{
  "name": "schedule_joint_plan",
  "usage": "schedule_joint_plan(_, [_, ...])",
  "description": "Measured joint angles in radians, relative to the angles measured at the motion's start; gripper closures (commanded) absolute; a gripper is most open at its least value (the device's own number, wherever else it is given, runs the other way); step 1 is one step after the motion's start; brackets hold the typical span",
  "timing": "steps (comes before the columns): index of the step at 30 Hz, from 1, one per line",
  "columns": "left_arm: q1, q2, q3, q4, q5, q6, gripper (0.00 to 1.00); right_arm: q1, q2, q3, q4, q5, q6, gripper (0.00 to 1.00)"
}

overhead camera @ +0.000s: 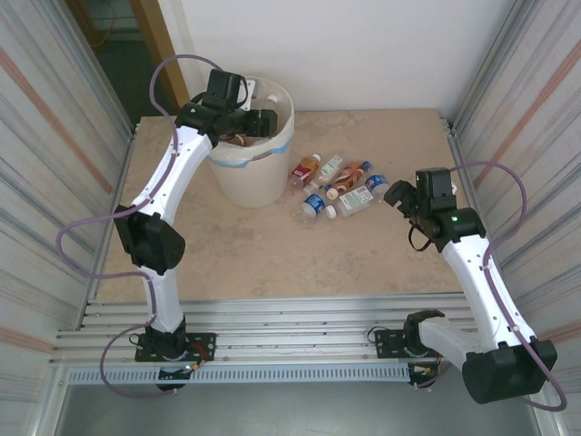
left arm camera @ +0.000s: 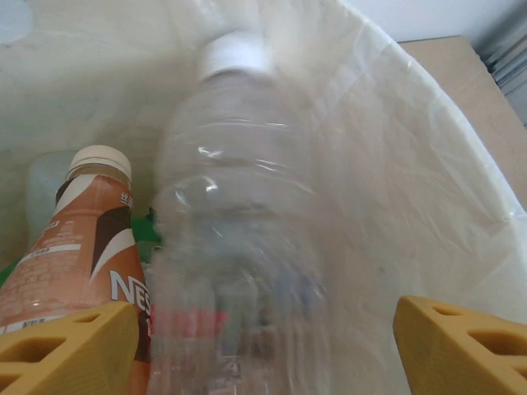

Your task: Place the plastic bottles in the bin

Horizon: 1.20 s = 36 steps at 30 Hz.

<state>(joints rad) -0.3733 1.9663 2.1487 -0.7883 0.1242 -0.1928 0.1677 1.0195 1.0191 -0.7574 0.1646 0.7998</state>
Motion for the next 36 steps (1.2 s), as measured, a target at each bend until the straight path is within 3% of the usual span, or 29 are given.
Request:
schedule_joint_plan(11, [0.000, -0.078, -0.086, 0.061, 0.036, -0.018, 0.19, 0.000, 0.000, 0.000, 0.000, 0.000, 0.000, 0.02])
schedule_joint_plan(17, [-0.018, -0.237, -0.206, 0.114, 0.010, -0.014, 0.17, 0.000, 0.003, 0.000, 0.000, 0.000, 0.000, 0.02])
schedule_joint_plan(21, [-0.064, -0.375, -0.298, 0.165, -0.031, -0.002, 0.11, -0.001, 0.029, 0.000, 0.001, -0.001, -0.001, 0.02])
schedule_joint_plan(26, [-0.139, -0.564, -0.493, 0.245, -0.091, 0.014, 0.01, -0.020, 0.087, 0.014, 0.000, -0.009, -0.006, 0.02])
schedule_joint_plan(36, [-0.210, -0.903, -0.978, 0.396, -0.190, -0.059, 0.01, -0.042, 0.241, 0.051, 0.042, -0.089, -0.023, 0.02])
